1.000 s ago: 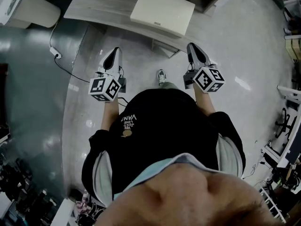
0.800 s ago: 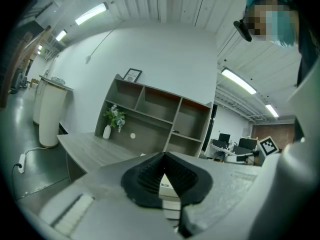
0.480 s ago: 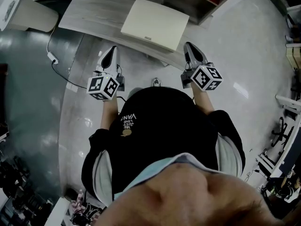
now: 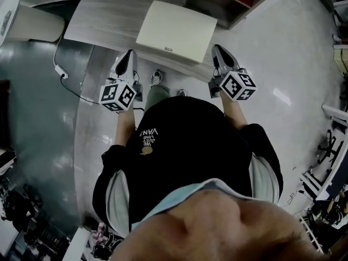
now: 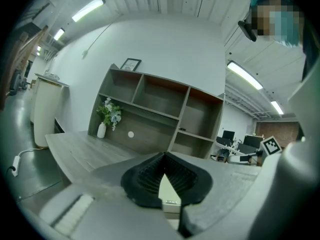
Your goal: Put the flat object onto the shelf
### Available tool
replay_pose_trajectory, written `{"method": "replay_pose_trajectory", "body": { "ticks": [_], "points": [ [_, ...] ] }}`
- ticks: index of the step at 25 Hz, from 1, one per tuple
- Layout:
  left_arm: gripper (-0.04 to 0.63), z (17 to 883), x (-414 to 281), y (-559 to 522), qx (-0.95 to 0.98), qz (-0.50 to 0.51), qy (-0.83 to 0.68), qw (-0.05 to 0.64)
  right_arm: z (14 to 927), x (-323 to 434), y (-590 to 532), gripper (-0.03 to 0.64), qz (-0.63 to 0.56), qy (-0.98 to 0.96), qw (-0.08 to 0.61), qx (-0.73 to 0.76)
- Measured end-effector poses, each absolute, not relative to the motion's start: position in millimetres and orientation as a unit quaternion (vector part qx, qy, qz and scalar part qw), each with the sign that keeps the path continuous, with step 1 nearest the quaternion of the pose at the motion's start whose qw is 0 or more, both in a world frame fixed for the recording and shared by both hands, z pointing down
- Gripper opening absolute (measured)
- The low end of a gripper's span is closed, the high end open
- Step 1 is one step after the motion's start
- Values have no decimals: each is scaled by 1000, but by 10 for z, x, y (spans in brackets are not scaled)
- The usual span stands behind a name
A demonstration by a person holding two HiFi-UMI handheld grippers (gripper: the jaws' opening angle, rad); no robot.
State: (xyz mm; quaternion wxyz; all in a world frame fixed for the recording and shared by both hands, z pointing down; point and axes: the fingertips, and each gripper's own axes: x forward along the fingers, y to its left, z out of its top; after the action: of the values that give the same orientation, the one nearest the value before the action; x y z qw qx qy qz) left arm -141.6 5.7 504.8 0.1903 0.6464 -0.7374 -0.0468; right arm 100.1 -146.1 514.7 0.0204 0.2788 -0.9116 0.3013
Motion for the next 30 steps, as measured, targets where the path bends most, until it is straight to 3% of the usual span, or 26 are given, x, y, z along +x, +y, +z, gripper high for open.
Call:
{"method": "replay_pose_trajectory", "body": {
  "ticks": [14,28,30],
  "points": [
    [2,5235,-1895,-900,721,10,-658,217,5295,928,-1731,-6,307,-866,-4,394],
    [2,5625,-2152,-1364,750,52,-605,264,5619,828,-1926,13,307,-837,31,452],
    [58,5700,-2185,-1415,750,54,-598,279,5672,810,-1949,28,308,-834,38,457]
  ]
}}
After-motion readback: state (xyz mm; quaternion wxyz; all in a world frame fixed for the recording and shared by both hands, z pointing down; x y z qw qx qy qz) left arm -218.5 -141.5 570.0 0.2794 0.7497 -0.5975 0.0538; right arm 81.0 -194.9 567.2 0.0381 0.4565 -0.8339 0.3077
